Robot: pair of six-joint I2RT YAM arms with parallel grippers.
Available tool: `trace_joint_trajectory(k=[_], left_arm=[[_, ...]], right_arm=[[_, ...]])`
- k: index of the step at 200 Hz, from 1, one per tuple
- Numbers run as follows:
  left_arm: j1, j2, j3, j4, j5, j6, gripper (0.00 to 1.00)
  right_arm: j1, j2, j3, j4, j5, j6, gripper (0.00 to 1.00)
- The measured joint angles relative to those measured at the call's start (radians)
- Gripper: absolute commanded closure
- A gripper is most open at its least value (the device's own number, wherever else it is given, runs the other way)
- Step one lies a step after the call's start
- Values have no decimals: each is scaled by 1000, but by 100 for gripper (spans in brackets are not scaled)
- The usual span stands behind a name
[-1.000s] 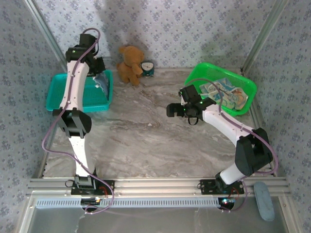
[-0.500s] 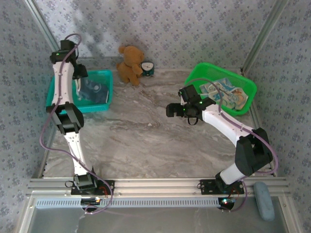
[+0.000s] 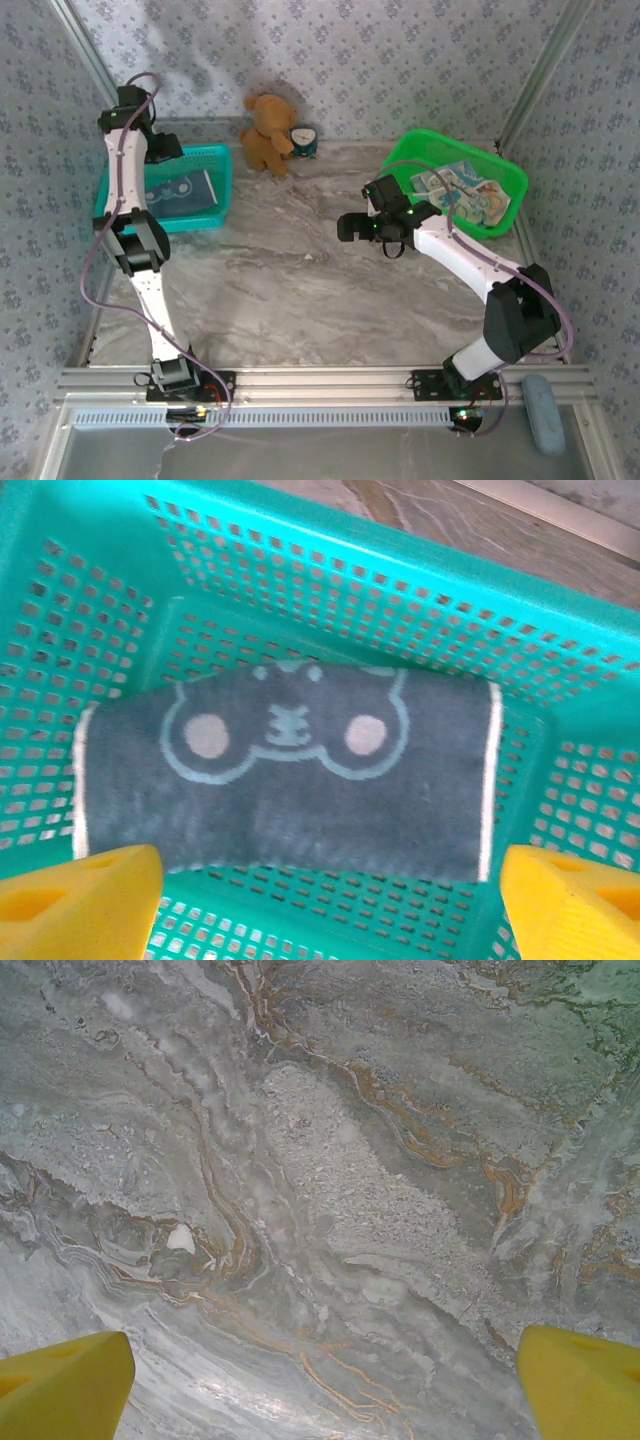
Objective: Fold and stack the towels
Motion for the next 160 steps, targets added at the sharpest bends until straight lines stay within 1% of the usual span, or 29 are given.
trace_joint_trajectory(k=[23, 59, 70, 79, 91, 96, 134, 160], left_arm=[[-11, -56, -102, 17, 17, -13, 25], [-4, -93, -248, 54, 18, -59, 54], [-2, -92, -283, 65, 18, -63, 57], [-1, -86, -306, 71, 24, -85, 62], [-1, -75, -311, 78, 30, -108, 65], [-1, -67, -311, 83, 33, -118, 68], [-3, 15, -300, 140, 58, -248, 71], [-11, 106, -235, 164, 79, -328, 70]], right_arm=[[0, 0, -10, 8, -1, 3, 0], [0, 0, -28, 8, -3, 3, 0], [0, 0, -29, 8, -3, 3, 0], [0, 0, -29, 8, -3, 3, 0], [0, 0, -29, 8, -3, 3, 0], [0, 0, -29, 8, -3, 3, 0], [0, 0, -29, 6, -3, 3, 0], [0, -3, -30, -3, -3, 3, 0]])
